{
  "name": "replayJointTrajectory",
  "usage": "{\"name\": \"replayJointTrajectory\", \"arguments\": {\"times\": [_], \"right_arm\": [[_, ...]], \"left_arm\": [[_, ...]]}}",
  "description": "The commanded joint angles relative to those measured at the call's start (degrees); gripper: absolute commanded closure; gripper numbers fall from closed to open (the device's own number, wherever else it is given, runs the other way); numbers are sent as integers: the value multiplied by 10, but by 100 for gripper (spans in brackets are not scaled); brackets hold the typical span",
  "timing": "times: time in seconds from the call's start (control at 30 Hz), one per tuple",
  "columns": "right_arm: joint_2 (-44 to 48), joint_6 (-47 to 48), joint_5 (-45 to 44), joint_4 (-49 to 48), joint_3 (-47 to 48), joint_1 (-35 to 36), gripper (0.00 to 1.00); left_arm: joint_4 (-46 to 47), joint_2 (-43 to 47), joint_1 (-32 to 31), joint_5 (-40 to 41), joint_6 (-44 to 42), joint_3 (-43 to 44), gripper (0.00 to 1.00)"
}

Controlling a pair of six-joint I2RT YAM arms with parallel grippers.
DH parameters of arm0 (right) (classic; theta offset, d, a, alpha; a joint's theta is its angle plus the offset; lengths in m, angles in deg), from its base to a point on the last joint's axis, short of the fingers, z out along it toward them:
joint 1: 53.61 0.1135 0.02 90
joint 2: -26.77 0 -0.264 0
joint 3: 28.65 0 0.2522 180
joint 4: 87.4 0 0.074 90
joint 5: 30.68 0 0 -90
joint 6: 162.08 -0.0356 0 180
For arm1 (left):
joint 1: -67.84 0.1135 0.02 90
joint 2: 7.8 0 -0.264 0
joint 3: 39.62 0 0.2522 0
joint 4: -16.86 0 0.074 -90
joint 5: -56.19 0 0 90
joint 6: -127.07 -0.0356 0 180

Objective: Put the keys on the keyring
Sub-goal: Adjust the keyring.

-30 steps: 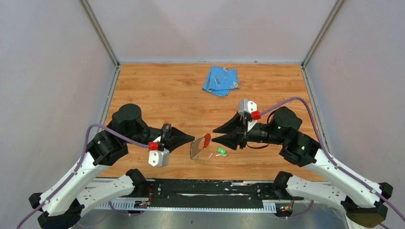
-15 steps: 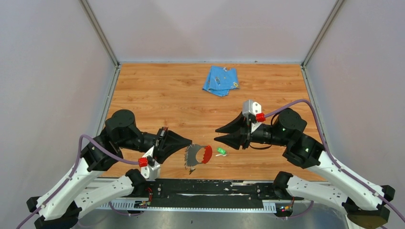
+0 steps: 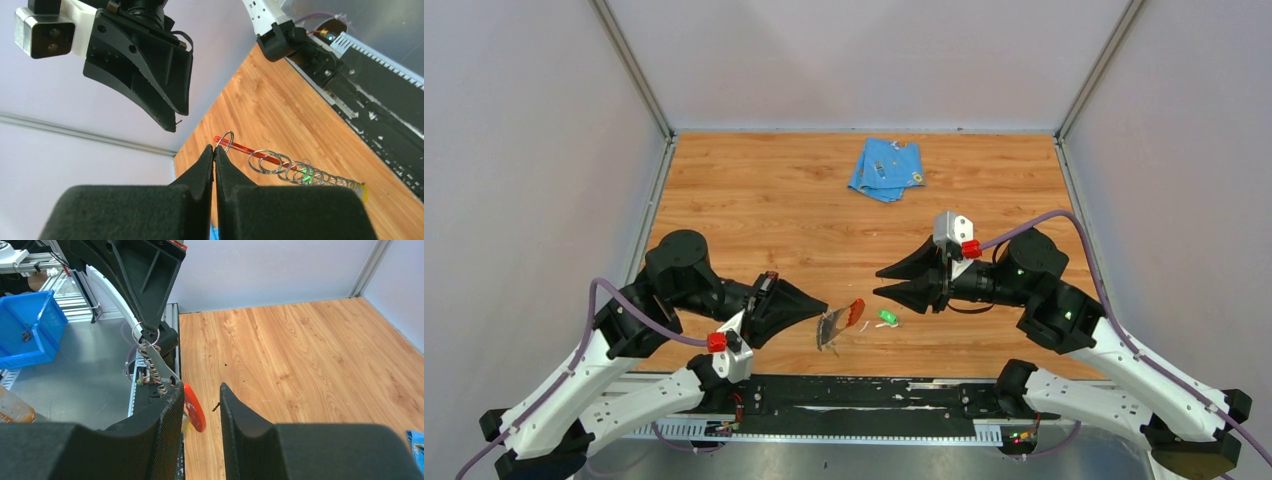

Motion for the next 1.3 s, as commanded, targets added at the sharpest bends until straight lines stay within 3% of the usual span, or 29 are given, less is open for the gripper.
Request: {"name": "replayJointTrajectory", "arguments": {"times": [0.0, 0.17, 0.4, 0.67, 1.03, 1.27], "right_arm": [[6, 13, 14, 0, 3, 3, 65], [5, 15, 25, 0, 6, 3, 66], [8, 15, 36, 1, 11, 3, 65], [9, 14, 50, -3, 21, 3, 65], [17, 33, 54, -8, 27, 3, 65], [-6, 41, 26, 56, 71, 3, 61]], "left_arm": [[38, -8, -6, -23, 73, 24, 100], [99, -23, -6, -3, 229, 31, 100], [148, -20, -6, -3, 316, 19, 100], [189, -16, -6, -21, 340, 6, 100], [175, -16, -6, -49, 272, 3, 100], [87, -53, -5, 66, 333, 18, 100]]}}
